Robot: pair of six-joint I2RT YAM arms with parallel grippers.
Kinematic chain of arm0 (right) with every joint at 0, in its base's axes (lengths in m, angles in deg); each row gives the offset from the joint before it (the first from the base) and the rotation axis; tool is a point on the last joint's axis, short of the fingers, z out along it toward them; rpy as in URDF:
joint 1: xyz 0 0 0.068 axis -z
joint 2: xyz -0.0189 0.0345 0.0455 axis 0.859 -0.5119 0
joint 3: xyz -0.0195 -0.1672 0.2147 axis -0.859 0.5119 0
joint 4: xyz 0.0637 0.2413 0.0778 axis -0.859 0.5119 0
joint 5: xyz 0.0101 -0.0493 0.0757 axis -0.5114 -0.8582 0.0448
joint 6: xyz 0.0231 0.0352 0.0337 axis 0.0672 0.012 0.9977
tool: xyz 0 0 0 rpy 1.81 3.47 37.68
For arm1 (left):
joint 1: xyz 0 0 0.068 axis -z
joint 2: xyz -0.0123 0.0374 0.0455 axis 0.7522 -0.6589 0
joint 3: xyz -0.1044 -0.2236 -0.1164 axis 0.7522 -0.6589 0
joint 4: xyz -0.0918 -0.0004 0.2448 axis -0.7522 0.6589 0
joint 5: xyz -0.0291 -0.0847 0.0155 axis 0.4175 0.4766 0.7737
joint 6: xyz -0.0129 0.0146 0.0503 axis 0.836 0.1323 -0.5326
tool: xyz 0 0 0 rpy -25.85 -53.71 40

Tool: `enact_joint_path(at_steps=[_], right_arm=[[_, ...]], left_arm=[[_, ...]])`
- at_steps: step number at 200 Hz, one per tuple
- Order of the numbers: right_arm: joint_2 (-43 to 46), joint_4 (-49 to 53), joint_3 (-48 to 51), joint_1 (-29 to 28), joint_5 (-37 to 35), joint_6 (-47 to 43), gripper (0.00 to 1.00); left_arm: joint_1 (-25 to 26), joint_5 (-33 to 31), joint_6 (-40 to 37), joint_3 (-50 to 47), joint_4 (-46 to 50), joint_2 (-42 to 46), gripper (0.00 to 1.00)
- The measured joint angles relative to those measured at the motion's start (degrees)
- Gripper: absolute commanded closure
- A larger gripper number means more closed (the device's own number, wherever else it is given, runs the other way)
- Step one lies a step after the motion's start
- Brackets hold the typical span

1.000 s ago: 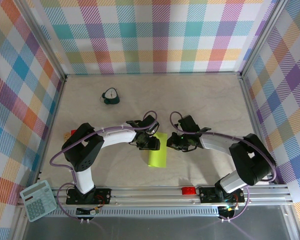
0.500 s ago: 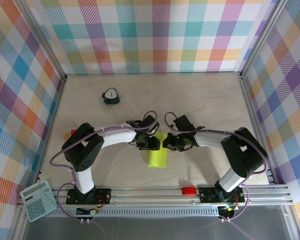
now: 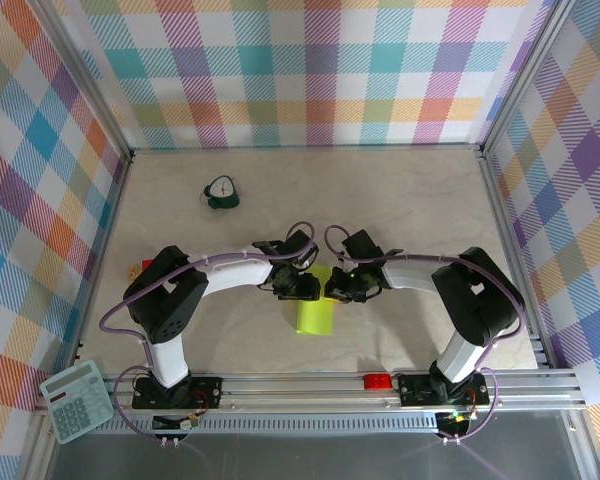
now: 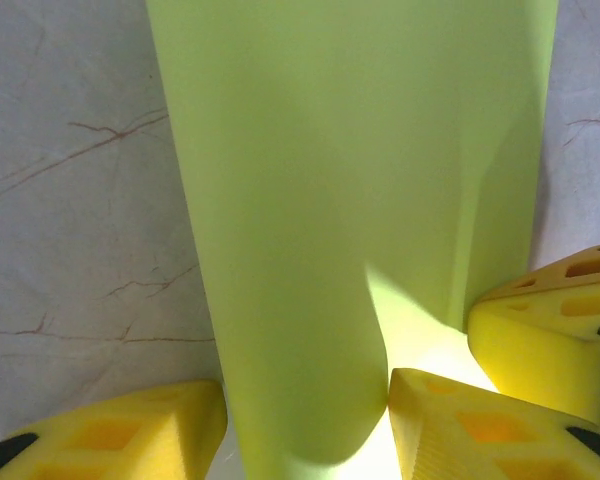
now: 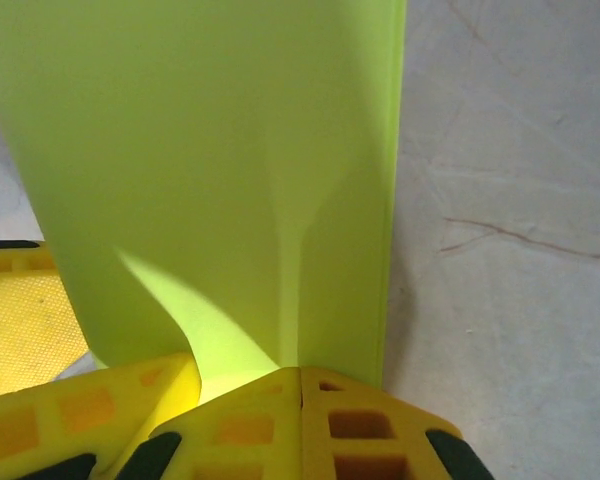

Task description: Fold a paper plane with a square sheet of paper (fold left side to right side)

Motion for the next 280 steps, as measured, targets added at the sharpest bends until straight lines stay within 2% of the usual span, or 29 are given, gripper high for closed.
enact_joint_path(at_steps=[29,59,89,103,122,144,161,194,280], right_arm=[[-0.3,1.0,-0.5,0.0,-0.3,0.0,1.0],[-0.7,1.9,-1.1,0.0,-0.4,0.0,1.0],[-0.7,2.4,-1.3,-0.3,-0.9,0.0,1.0],[-0.7,2.5,-1.4,-0.3,-1.0,0.0,1.0],[-0.7,2.5,-1.4,-0.3,-1.0,0.0,1.0],[-0.7,2.5,-1.4,-0.3,-1.0,0.0,1.0],[-0.7,2.5,-1.4,-0.3,-1.1,0.0,1.0],[-0.7,2.8,-1.5,-0.3,-1.3,0.0,1.0],[-1.1,4.9,-2.9,-0.4,-2.6,-0.7,1.0]], left_arm=[[0.2,0.0,-0.1,-0.8,-0.8,1.4,0.43],[-0.8,-0.4,-1.5,-2.0,0.2,3.9,0.35],[-3.2,-0.2,-3.8,-2.5,2.2,10.3,0.34],[-4.1,0.8,-4.6,-2.5,1.9,13.4,0.41],[-5.2,4.5,-5.6,-3.3,-1.1,16.0,0.58],[-5.6,10.7,-5.3,-5.2,-6.2,15.7,0.76],[-5.6,14.9,-5.6,-6.5,-9.8,14.1,0.85],[-5.6,19.2,-5.4,-8.6,-14.6,10.0,0.93],[-5.6,18.0,-5.8,-13.8,-18.6,6.1,0.98]])
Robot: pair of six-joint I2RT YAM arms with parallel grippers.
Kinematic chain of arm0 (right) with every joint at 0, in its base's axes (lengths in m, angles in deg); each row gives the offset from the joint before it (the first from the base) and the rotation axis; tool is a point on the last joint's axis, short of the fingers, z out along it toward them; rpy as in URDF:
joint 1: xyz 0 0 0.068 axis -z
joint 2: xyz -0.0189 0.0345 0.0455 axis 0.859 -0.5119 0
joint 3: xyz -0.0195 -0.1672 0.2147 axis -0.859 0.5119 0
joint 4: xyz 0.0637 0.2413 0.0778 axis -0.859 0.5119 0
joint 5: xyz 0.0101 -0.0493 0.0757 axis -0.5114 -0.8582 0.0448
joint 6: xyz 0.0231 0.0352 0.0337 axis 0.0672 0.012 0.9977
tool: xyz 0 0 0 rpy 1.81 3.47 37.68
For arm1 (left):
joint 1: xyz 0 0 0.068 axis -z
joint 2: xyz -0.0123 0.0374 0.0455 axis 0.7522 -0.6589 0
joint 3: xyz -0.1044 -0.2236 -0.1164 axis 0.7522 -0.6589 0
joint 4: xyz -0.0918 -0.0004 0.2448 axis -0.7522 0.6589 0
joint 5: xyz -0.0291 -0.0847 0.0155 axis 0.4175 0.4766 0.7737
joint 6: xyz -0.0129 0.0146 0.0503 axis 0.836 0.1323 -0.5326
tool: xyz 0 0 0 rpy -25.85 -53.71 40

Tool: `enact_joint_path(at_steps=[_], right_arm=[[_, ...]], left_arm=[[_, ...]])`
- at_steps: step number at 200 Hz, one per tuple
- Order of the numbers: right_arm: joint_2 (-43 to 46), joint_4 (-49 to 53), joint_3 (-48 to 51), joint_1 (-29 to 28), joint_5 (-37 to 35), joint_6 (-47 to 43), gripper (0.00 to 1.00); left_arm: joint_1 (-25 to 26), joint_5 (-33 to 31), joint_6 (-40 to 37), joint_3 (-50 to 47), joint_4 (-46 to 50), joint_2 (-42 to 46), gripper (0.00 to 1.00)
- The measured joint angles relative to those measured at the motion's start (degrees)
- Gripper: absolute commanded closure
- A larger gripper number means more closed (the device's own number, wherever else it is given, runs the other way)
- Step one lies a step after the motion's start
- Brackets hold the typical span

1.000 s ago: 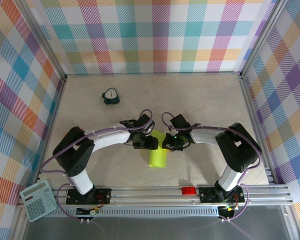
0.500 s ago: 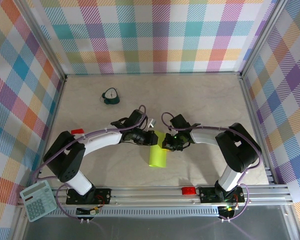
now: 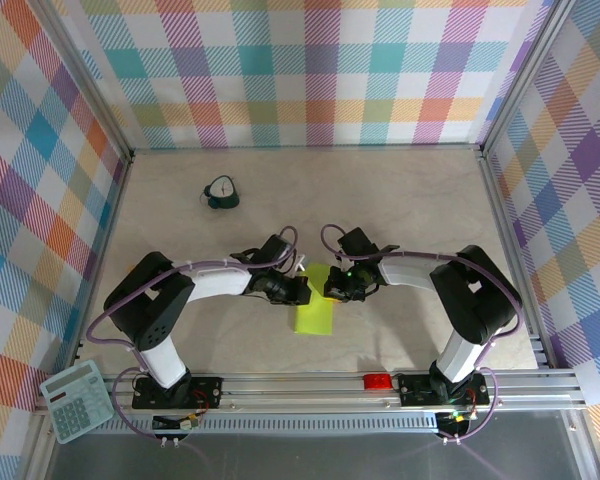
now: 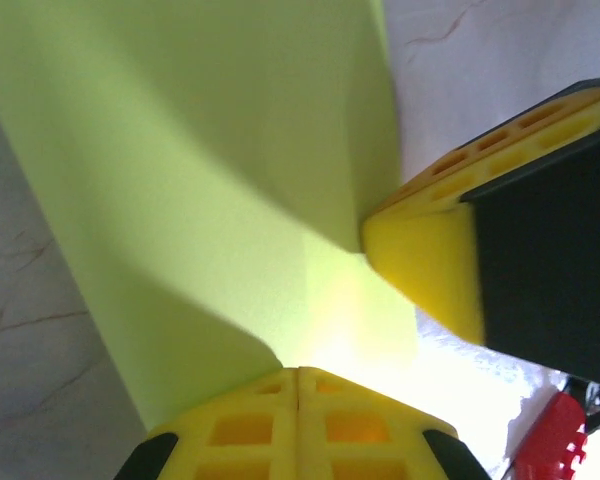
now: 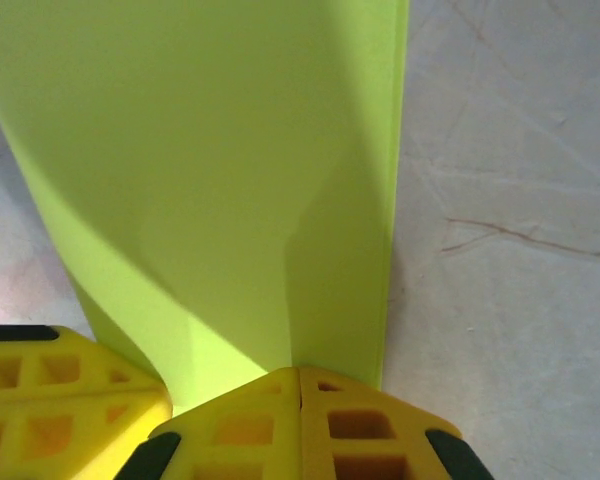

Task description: Fold a paper plane with a square sheet of paper (fold left side to right side)

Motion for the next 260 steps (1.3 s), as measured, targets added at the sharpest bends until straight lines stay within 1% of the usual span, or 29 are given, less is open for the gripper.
enact_joint_path(at_steps=[43,116,139,165,205,233,260], right_arm=[[-0.3,0.6,-0.4,0.0,0.0,-0.1,1.0],[-0.3,1.2,-0.6,-0.2,-0.5,-0.2,1.0],[-0.3,1.1,-0.6,-0.2,-0.4,-0.3,1.0],[-0.2,0.6,-0.2,-0.2,-0.3,-0.6,1.0],[-0.1,-0.2,0.1,-0.3,0.3,-1.6,1.0],[-0.1,-0.3,0.1,-0.3,0.5,-1.6,1.0],[-0.2,-0.3,0.1,-0.4,0.5,-1.6,1.0]], left_arm=[[-0.4,-0.3,0.5,-3.3,-4.3,0.0,0.98],[-2.7,2.5,1.9,-9.2,-12.7,1.8,1.0],[-4.0,2.7,1.9,-11.1,-12.7,3.6,1.0],[-5.1,2.2,1.9,-12.4,-10.4,6.3,1.0],[-5.0,1.8,2.0,-11.6,-7.9,10.4,1.0],[-3.7,1.7,2.1,-8.7,-7.5,10.1,1.0],[-1.2,1.3,2.1,-5.0,-7.7,6.3,1.0]])
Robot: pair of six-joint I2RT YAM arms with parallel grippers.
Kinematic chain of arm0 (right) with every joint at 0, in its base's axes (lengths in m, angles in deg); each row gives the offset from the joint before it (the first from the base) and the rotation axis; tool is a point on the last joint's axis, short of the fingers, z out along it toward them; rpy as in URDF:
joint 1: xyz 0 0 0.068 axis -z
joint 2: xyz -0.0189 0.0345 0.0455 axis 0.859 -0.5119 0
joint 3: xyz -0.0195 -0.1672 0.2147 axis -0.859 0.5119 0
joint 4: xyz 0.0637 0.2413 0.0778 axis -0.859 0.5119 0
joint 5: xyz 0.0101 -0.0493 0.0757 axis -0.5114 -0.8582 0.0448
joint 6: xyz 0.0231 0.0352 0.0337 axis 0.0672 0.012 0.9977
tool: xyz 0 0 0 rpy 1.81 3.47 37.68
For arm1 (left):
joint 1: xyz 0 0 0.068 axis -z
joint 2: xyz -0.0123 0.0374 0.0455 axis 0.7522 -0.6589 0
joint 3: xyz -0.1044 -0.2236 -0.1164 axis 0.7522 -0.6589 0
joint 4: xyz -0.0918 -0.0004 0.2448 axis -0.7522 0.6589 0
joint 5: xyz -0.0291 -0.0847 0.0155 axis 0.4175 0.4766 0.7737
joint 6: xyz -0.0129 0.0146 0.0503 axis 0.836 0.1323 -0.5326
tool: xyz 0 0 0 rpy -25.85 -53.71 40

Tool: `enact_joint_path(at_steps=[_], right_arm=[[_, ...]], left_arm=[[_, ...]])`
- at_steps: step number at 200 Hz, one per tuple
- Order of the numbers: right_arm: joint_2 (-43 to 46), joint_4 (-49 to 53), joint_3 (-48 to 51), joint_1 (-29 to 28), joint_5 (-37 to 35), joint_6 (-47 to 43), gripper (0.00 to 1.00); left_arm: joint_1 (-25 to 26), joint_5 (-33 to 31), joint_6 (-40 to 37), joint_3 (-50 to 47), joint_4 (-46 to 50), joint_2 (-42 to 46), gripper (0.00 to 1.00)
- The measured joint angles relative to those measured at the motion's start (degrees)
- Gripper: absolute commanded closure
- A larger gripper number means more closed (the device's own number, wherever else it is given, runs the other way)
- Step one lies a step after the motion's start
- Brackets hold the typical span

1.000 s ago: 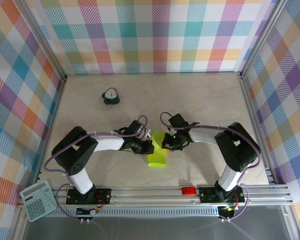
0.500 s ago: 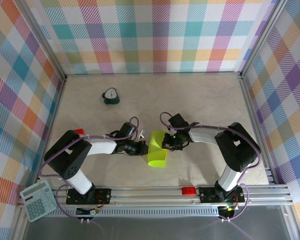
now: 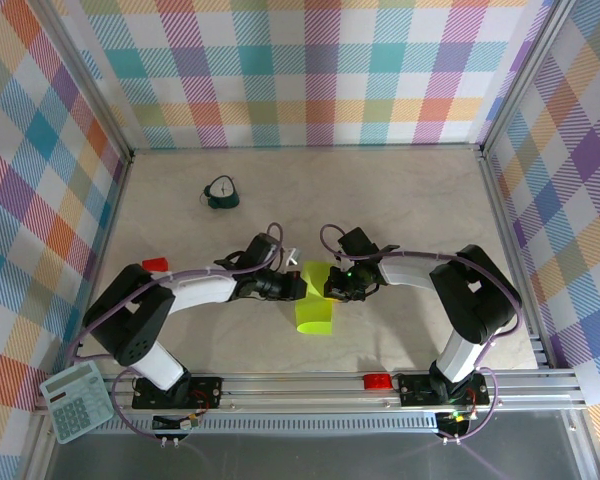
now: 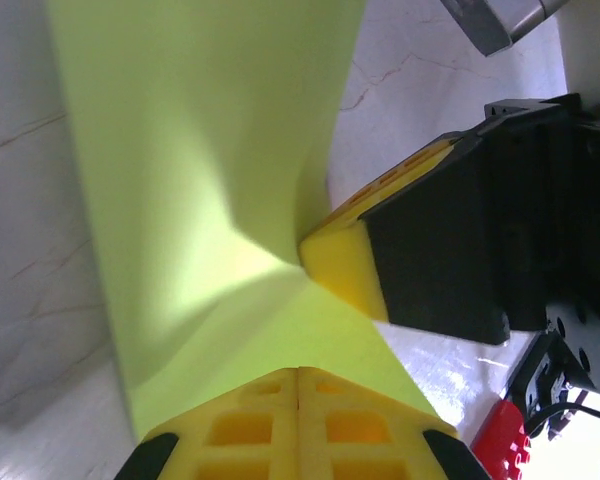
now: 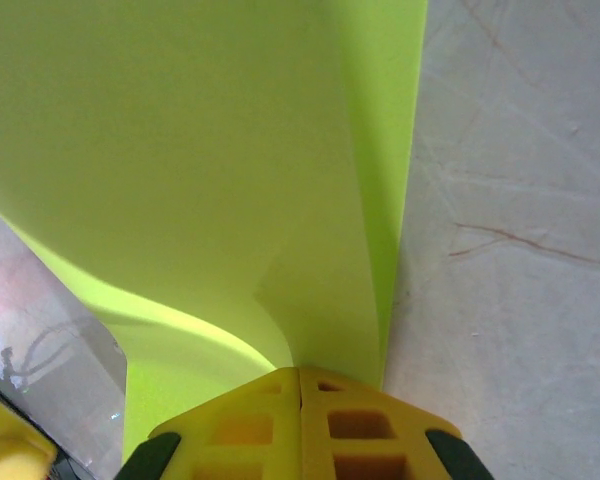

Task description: Fold a paper plane with a square sheet of paper (fold left side to right side)

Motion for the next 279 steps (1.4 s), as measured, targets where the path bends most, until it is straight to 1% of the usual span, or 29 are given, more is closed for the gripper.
enact_joint_path(at_steps=[52,113,177,241,279], right_arm=[[-0.1,-0.1,-0.1,0.0,0.1,0.0,1.0],[-0.1,-0.2,-0.3,-0.3,0.1,0.0,1.0],[0.7,-0.4,-0.3,-1.2,-1.4,0.0,1.0],[2.3,-7.8,0.9,-2.1,-0.1,1.6,1.0],[-1.1,-10.5,-0.3,-2.6,1.1,2.0,1.0]], left_arm=[[1.9,-0.6,0.1,0.3,-0.3,-4.9,1.0],[2.5,-2.6,0.3,-0.8,-0.9,-5.2,1.0],[2.5,-2.7,0.9,-1.6,-2.4,-5.2,1.0],[2.6,-2.7,0.9,-1.8,-2.9,-5.2,1.0],[2.6,-2.7,0.9,-1.7,-2.9,-5.2,1.0]])
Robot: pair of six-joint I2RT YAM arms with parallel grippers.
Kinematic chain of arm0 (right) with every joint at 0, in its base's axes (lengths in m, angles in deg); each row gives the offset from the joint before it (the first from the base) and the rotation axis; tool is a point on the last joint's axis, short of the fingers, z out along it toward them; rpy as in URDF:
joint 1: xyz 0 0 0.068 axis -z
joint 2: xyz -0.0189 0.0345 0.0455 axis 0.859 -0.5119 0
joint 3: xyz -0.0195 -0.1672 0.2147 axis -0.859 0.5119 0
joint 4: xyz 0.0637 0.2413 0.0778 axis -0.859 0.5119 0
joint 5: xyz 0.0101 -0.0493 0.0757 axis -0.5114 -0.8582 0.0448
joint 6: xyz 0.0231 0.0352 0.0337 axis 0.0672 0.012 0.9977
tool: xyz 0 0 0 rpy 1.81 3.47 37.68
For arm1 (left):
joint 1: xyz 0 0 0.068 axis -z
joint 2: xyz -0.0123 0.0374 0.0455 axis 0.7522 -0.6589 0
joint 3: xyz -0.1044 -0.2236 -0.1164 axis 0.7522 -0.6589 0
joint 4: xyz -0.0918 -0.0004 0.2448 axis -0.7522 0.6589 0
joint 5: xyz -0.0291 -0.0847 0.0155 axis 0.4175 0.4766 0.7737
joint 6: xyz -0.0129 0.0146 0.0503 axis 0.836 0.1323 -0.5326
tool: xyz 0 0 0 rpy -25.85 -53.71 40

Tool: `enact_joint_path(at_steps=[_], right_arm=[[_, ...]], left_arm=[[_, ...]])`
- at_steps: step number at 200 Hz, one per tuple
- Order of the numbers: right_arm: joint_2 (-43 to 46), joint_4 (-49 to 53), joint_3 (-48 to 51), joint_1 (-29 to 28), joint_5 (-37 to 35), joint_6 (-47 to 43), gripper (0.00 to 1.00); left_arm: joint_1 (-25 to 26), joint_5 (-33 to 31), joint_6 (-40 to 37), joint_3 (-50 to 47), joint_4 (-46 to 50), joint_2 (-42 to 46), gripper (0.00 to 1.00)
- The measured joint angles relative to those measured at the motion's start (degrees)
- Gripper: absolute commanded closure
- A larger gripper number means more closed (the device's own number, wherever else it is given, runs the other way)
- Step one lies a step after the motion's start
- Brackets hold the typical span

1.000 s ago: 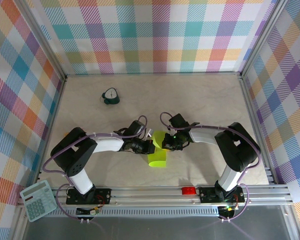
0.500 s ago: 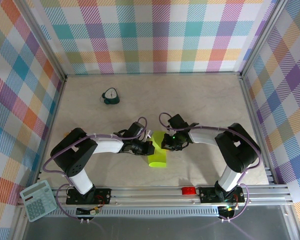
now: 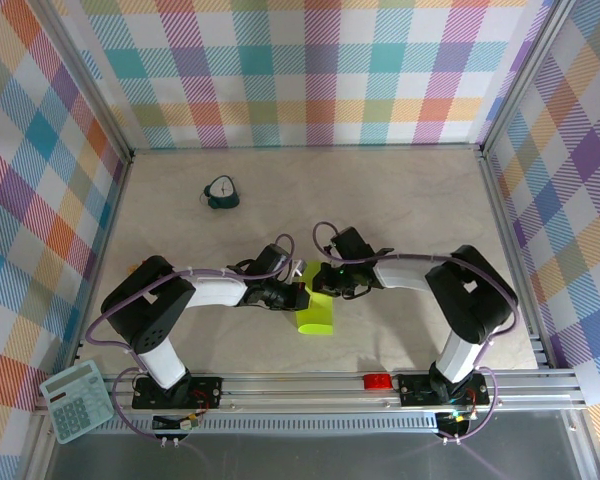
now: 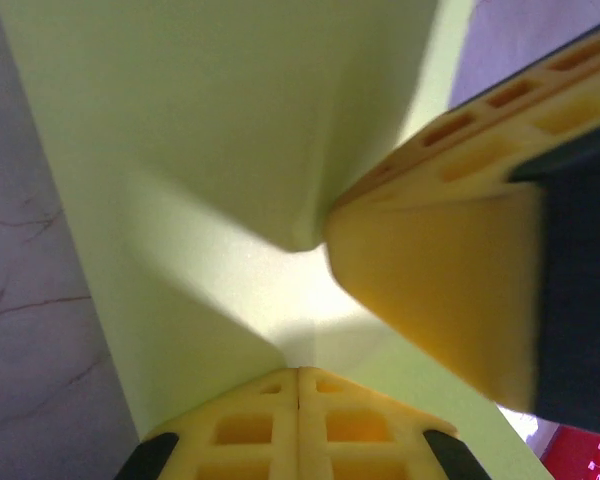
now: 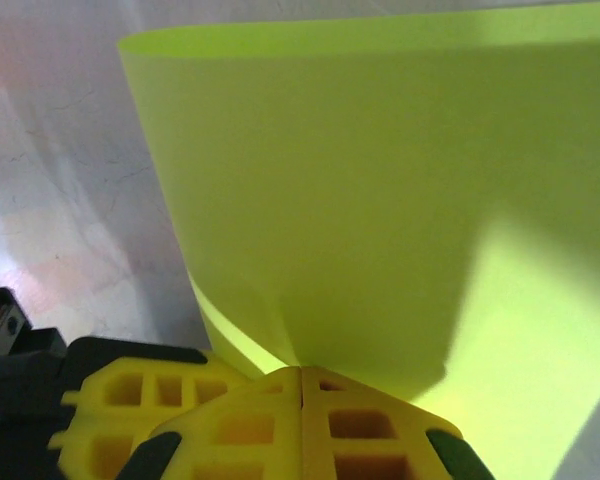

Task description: Fold a paper plane with a square sheet of paper (fold left side to right side)

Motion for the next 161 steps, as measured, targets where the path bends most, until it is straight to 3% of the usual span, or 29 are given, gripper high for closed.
enact_joint_path(at_steps=[99,161], right_arm=[[-4.3,4.4,-4.5,0.0,0.0,0.0,1.0],[-5.1,5.9,-5.4,-0.3,0.7,0.2,1.0]], left_arm=[[0.0,0.2,0.5,-2.8,-3.8,1.1,1.0],[1.6,0.1,3.0,-10.6,-6.1,7.6,1.0]])
